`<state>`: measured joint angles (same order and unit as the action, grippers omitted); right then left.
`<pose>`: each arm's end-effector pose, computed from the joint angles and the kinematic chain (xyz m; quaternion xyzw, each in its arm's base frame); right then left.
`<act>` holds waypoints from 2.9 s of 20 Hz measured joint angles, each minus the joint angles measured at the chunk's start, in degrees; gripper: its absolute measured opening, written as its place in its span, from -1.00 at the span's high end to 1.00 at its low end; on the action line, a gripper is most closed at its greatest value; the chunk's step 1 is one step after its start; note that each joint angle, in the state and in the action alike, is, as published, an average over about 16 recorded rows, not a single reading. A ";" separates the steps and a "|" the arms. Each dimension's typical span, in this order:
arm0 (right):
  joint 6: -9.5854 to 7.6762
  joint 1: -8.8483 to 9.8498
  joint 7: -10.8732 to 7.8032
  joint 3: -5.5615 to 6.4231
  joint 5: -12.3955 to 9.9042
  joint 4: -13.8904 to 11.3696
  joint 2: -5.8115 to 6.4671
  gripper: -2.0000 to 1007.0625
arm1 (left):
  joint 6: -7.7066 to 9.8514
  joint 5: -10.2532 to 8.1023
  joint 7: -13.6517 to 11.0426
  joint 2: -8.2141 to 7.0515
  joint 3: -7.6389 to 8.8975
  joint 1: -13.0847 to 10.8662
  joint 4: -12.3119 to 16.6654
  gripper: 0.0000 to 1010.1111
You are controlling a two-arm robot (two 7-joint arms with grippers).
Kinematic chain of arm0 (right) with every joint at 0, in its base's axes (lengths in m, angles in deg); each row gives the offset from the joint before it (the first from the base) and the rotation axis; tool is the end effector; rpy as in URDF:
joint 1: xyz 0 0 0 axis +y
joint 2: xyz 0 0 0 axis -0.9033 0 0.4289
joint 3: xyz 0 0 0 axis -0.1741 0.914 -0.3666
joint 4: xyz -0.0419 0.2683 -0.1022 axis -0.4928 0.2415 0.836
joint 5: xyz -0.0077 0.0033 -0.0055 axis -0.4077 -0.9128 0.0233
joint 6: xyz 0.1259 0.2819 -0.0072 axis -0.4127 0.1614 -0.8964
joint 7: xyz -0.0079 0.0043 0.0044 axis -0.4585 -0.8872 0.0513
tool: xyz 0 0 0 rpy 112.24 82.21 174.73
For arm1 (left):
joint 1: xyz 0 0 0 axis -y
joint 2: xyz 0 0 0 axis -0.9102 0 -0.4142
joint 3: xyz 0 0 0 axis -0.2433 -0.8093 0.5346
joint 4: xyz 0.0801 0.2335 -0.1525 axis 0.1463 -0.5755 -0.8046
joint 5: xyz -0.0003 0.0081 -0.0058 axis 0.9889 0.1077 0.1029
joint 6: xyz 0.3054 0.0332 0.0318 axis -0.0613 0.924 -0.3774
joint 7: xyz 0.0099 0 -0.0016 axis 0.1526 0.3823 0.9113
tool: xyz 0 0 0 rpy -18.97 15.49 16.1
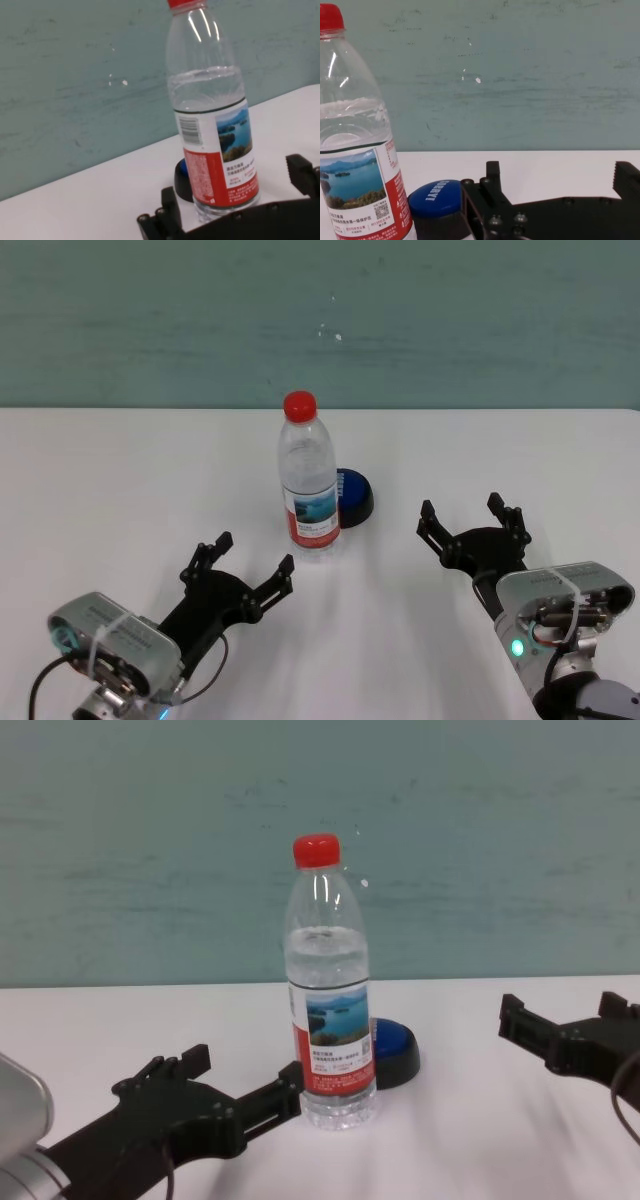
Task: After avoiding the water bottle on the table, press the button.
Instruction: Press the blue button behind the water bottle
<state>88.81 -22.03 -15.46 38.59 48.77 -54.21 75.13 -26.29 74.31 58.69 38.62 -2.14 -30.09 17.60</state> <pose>0.3003 0.0394 -0.3071 0.0182 0.0178 -0.6311 0.7752 0.2886 0.0017 -0.3285 0.0572 -0.0851 0.4981 0.8610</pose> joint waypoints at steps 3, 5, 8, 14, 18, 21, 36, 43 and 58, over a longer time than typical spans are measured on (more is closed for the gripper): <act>0.00 0.00 0.00 0.00 0.00 0.00 0.00 -0.99 | 0.00 0.00 0.00 0.00 0.00 0.00 0.00 -0.98; 0.00 0.00 0.00 0.00 0.00 0.00 0.00 -0.99 | 0.00 0.00 0.00 0.00 0.00 0.00 0.00 -0.98; 0.00 0.00 0.00 0.00 0.00 0.00 0.00 -0.99 | 0.00 0.00 0.00 0.00 0.00 0.00 0.00 -0.98; 0.00 0.00 -0.01 0.01 0.00 0.00 0.00 -0.99 | 0.00 0.00 0.00 0.00 0.00 0.00 0.00 -0.98; -0.23 0.03 -0.44 0.20 -0.11 -0.32 0.05 -0.99 | 0.01 0.00 0.00 0.00 0.00 0.00 0.00 -0.98; -0.60 0.01 -1.26 0.49 -0.18 -1.05 0.30 -0.99 | 0.01 0.00 0.00 0.00 0.00 0.00 0.00 -0.98; -5.91 0.04 -12.15 2.16 -0.58 -9.92 5.10 -0.99 | 0.01 0.01 0.00 0.00 0.00 0.00 0.00 -0.98; -7.97 1.39 -18.29 2.08 -2.48 -13.46 9.02 -0.99 | 0.01 0.01 0.00 0.00 0.00 0.00 0.00 -0.98; -8.45 2.90 -26.56 0.15 -7.86 -14.27 17.69 -0.99 | 0.01 0.01 0.00 0.00 0.00 0.00 0.00 -0.98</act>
<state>80.36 -19.13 -42.03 38.74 40.91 -68.48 92.82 -26.29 74.32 58.70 38.63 -2.14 -30.09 17.59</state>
